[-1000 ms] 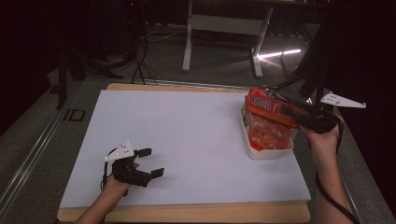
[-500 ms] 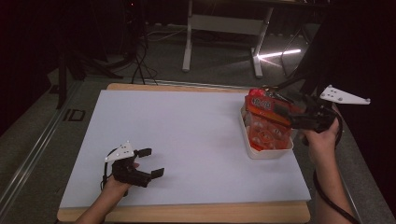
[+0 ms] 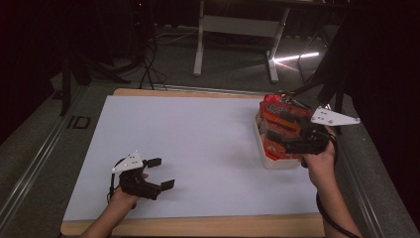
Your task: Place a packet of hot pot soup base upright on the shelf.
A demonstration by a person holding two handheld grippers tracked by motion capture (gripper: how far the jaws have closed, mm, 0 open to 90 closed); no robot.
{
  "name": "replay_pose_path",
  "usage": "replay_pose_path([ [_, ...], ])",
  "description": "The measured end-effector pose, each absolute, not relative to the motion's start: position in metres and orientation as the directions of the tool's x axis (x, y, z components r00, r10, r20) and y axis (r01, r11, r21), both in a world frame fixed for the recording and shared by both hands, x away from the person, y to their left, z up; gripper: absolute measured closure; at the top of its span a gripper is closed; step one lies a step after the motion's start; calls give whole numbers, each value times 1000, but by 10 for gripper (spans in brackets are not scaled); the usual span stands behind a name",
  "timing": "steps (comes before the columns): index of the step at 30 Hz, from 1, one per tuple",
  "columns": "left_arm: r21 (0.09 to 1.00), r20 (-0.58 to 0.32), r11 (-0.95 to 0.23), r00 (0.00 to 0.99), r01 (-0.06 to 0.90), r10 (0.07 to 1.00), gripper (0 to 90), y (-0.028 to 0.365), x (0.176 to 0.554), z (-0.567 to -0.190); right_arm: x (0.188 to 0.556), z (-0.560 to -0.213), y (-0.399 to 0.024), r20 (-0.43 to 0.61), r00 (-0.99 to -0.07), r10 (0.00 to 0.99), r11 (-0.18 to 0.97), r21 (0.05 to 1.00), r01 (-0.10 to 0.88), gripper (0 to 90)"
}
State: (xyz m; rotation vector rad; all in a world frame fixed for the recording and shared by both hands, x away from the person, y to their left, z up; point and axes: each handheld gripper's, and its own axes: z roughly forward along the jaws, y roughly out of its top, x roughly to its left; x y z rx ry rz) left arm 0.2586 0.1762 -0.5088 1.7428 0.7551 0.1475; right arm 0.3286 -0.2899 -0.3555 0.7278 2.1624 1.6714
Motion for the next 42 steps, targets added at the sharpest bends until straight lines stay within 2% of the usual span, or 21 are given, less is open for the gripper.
replay_pose_path([
  [15, 906, -278, -122, 786, 406, 552, 20, 176, 258, -508, 318, -405, -254, 74, -863, 500, 281, 929, 243, 127],
  [32, 907, -270, -129, 790, 400, 551, 20, 175, 257, -508, 303, -456, -235, 101, -866, 489, 350, 887, 301, 133],
  [42, 907, -262, -138, 792, 397, 551, 20, 174, 256, -509, 293, -480, -234, 98, -843, 529, 361, 873, 328, 130],
])
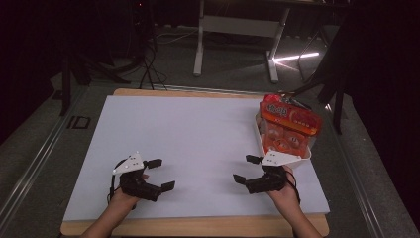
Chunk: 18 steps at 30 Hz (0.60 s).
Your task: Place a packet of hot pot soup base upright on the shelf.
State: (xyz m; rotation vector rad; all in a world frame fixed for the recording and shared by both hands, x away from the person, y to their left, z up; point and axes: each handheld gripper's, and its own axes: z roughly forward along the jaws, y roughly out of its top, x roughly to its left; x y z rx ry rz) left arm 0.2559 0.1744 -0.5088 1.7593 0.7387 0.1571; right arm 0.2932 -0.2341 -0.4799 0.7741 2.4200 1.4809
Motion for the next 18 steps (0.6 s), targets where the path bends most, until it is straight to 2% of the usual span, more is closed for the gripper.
replay_pose_path([
  [18, 908, -254, -148, 795, 392, 551, 20, 173, 255, -510, 284, -493, -251, 124, -812, 570, 367, 846, 387, 133],
])
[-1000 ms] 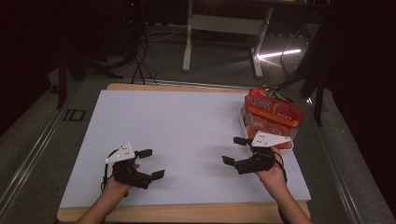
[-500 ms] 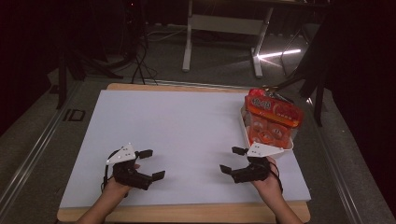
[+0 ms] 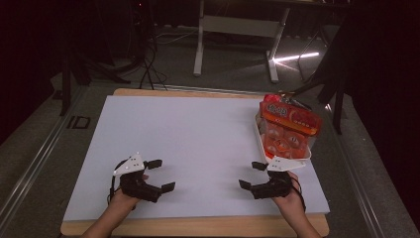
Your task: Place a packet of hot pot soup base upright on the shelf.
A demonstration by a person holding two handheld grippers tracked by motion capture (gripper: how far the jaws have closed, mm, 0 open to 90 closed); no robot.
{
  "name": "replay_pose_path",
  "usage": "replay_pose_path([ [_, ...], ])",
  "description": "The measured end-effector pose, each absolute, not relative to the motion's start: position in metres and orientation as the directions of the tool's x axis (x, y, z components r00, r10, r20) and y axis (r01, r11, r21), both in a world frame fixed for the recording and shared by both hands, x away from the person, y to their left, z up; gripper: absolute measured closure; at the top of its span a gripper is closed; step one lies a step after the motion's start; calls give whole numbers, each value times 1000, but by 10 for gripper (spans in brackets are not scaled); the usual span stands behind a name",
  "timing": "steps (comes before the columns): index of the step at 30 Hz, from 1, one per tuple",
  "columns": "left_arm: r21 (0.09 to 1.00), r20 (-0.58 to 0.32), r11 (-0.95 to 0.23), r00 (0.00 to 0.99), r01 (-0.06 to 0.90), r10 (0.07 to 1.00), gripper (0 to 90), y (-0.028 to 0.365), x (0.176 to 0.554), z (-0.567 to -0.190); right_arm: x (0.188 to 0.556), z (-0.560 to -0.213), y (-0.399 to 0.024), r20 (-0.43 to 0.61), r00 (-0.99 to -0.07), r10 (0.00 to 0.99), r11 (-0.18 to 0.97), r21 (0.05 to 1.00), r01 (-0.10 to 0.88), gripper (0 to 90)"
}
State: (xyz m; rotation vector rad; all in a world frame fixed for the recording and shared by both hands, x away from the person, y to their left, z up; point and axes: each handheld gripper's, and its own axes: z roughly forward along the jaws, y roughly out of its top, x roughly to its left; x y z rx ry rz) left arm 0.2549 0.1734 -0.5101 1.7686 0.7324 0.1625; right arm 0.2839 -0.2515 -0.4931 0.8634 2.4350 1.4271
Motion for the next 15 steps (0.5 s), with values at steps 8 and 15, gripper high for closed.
replay_pose_path([
  [8, 910, -243, -159, 802, 384, 546, 20, 172, 254, -511, 286, -497, -247, 118, -819, 561, 387, 838, 386, 133],
  [15, 909, -243, -164, 805, 384, 541, 20, 171, 254, -512, 288, -497, -250, 125, -814, 567, 376, 840, 391, 134],
])
